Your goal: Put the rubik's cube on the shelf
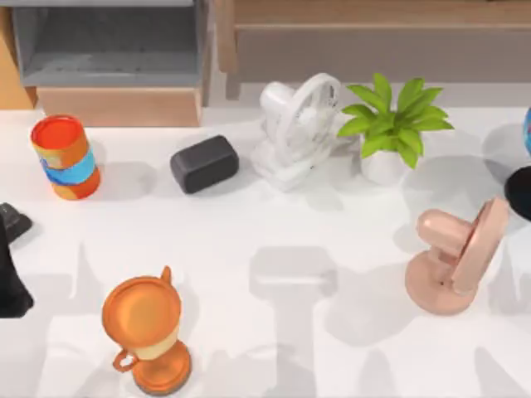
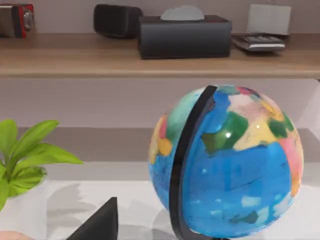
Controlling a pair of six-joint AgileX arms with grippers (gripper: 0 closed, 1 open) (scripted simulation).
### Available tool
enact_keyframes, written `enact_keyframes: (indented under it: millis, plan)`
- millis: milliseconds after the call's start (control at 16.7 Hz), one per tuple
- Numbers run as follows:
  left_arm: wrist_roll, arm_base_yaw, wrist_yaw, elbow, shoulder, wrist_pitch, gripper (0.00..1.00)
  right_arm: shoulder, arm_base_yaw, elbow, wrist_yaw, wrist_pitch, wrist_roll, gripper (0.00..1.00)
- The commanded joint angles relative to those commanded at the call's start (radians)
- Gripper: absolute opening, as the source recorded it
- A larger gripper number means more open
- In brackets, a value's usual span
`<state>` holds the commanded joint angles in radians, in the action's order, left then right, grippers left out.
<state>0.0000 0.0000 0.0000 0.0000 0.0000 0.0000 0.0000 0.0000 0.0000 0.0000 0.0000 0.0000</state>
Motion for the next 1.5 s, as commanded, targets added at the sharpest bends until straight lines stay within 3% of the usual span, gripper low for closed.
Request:
enact_keyframes:
  millis: [300,600,1500]
  plan:
    - [0.038,0.014,0.011,0.023,0.052,0.026,1.0,0.0,0.0,0.0,0.0,0.0,0.0,1.0]
    - [0.224,0.077,0.064,0.134,0.302,0.153,1.0,0.0,0.0,0.0,0.0,0.0,0.0,1.0]
    - [1.185,0.339,0.349,0.785,1.658,0.855,1.0,0.0,0.0,0.0,0.0,0.0,0.0,1.0]
